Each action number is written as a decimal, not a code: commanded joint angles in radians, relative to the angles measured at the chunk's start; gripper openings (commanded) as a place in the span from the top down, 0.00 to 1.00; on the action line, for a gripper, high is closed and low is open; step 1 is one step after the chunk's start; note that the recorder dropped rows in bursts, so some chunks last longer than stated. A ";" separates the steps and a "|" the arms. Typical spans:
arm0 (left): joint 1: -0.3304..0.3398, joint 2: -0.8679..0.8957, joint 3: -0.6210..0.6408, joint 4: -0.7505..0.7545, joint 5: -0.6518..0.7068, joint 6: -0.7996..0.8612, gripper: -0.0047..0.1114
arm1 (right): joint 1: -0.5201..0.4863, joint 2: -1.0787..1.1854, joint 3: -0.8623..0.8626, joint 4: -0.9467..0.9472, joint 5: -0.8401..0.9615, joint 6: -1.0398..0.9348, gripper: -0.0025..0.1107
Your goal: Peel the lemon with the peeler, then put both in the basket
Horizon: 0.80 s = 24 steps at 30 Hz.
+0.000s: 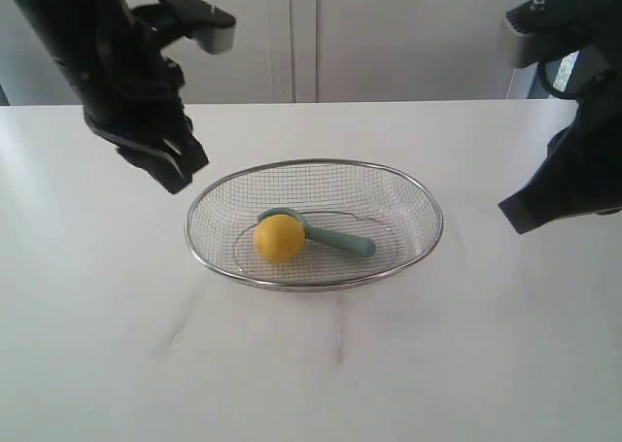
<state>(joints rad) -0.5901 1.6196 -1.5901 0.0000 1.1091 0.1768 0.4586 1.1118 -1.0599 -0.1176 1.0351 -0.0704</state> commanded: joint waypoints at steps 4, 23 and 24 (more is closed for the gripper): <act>-0.002 -0.205 0.022 0.000 0.090 -0.047 0.96 | -0.001 -0.005 0.004 -0.015 -0.018 -0.003 0.95; -0.002 -0.385 0.216 0.009 0.062 -0.046 0.96 | -0.001 -0.005 0.004 -0.015 -0.077 -0.003 0.95; -0.002 -0.385 0.216 0.009 0.062 -0.046 0.96 | -0.001 -0.005 0.004 -0.015 -0.077 -0.003 0.95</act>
<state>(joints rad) -0.5901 1.2443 -1.3823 0.0150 1.1302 0.1387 0.4586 1.1118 -1.0599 -0.1235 0.9652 -0.0704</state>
